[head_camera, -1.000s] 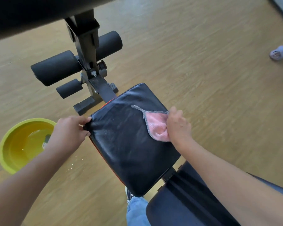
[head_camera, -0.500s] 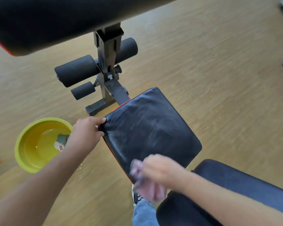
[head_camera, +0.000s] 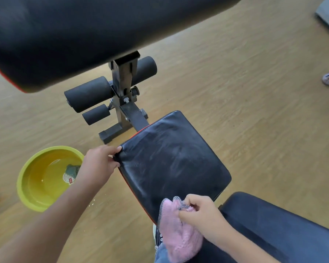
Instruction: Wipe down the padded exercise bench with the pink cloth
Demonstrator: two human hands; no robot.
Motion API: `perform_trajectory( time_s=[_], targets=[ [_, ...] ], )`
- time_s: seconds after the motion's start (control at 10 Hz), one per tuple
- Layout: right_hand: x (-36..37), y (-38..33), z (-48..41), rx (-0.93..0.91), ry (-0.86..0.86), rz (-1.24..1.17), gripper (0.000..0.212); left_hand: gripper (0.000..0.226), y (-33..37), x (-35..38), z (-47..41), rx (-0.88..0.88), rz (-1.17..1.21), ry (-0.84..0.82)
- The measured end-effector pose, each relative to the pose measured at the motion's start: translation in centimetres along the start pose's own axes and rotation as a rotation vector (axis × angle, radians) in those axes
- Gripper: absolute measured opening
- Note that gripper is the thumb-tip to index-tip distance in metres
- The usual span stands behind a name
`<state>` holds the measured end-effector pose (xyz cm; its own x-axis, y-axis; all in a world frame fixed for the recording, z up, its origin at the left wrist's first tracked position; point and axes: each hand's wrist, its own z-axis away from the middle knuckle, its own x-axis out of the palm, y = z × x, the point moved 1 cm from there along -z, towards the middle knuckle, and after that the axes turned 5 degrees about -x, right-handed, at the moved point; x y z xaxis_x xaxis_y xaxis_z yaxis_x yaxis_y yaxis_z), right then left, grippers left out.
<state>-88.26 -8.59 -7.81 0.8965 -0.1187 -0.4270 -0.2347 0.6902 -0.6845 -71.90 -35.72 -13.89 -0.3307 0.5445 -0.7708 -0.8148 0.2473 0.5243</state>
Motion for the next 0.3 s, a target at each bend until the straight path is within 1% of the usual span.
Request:
perform_trajectory(
  time_s=[0.1, 0.2, 0.3],
  targets=[
    [-4.0, -5.1, -0.1, -0.050, -0.149, -0.044, 0.037, 0.058, 0.0, 0.0, 2.1, -0.064, 0.185, -0.044],
    [-9.4, -9.9, 1.1, -0.038, -0.313, 0.031, 0.023, 0.067, -0.3, -0.1, 6.3, -0.127, 0.447, -0.117],
    [-17.5, -14.2, 3.5, -0.046, -0.314, 0.207, 0.009, 0.062, -2.0, -0.1, 14.2, -0.258, 0.569, -0.066]
  ],
)
